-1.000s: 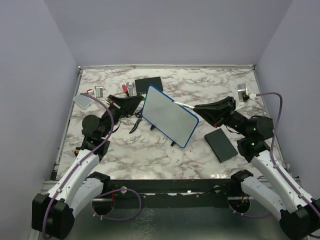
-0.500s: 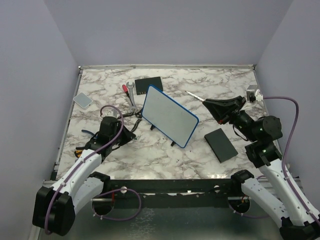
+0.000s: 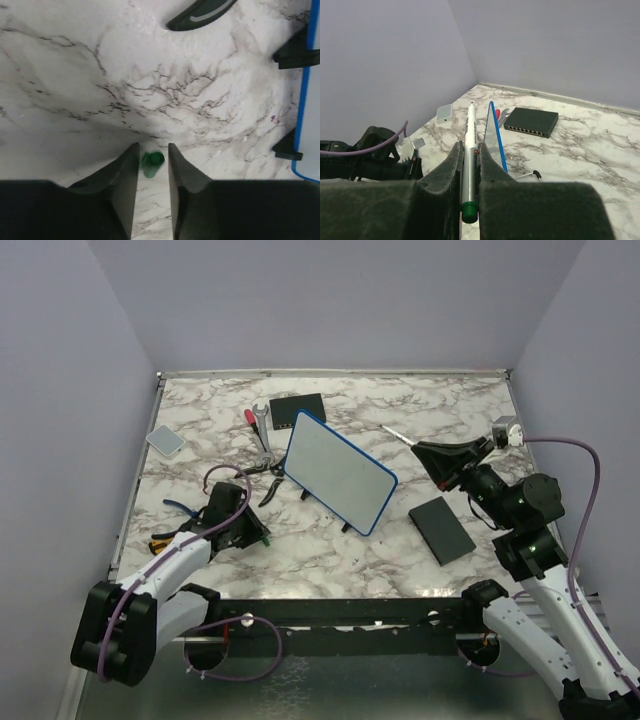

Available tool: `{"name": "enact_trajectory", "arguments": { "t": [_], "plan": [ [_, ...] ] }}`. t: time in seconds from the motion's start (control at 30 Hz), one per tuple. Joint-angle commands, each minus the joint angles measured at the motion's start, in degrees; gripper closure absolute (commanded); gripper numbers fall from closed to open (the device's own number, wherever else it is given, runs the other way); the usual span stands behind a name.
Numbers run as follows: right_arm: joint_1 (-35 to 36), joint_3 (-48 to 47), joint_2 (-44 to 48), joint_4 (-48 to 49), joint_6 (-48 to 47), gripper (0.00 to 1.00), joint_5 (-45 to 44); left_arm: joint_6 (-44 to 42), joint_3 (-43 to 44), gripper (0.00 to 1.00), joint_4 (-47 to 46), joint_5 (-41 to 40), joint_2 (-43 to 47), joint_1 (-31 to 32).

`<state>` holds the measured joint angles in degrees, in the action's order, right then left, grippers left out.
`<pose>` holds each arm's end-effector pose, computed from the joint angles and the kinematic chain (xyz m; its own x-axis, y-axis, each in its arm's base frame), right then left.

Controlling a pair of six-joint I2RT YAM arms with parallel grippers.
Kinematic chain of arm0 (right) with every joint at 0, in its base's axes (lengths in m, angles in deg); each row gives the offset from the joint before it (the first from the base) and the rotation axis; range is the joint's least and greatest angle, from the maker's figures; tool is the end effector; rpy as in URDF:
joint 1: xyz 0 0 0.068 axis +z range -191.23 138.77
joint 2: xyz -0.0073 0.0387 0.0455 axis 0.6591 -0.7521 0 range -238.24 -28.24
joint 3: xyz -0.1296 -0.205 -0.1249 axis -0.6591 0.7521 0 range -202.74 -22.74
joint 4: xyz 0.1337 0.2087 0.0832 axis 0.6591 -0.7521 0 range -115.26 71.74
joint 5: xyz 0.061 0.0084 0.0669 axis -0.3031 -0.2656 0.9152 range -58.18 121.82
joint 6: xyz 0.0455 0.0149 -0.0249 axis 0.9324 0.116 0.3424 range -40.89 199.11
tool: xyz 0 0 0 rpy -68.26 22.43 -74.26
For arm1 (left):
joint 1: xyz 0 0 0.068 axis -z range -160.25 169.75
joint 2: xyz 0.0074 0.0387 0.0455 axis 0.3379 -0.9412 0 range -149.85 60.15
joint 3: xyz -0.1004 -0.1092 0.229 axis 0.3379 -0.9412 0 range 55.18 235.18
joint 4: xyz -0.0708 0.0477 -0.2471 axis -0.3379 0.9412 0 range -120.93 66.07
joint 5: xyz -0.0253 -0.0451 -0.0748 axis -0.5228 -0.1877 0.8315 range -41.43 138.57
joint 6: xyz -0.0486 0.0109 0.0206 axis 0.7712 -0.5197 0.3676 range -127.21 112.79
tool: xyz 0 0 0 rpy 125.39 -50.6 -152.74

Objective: Write a sentence on the whiteboard
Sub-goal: Place the pen cap at the center of the board.

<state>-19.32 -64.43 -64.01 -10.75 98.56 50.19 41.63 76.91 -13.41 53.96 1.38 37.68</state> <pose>0.1333 0.0658 0.3778 -0.0094 0.3368 -0.9415 -0.6738 0.6936 0.2548 0.1687 -0.0581 0.1505 -0.7800 -0.5353 -0.3241 -0.3476 0.8013 -0.4870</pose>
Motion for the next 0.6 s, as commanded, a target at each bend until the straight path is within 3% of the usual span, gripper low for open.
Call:
{"name": "enact_trajectory", "arguments": {
  "t": [0.0, 0.07, 0.13, 0.37, 0.57],
  "plan": [
    [0.1, 0.6, 0.9, -2.5, -1.9, 0.99, -3.1, -1.2, 0.6, 0.54, 2.0, -1.8, -3.2, -0.3],
    [0.0, 0.8, 1.2, -2.9, -2.4, 0.99, -3.9, -1.9, 2.0, 0.35, 3.4, -3.7, -2.9, -0.3],
    [0.0, 0.9, 1.6, -3.1, -2.6, 0.99, -4.4, -3.2, 3.9, 0.26, 5.0, -6.4, -1.5, -0.3],
    [0.0, 1.4, 2.5, -2.9, -3.0, 0.99, -5.7, -12.5, 11.9, 0.19, 5.3, -11.2, 4.6, 0.1],
    [0.1, 2.3, 2.4, -1.2, -1.3, 0.99, -5.9, -18.1, 13.5, 0.19, -8.1, -1.4, -0.1, 2.4]
  ]
}}
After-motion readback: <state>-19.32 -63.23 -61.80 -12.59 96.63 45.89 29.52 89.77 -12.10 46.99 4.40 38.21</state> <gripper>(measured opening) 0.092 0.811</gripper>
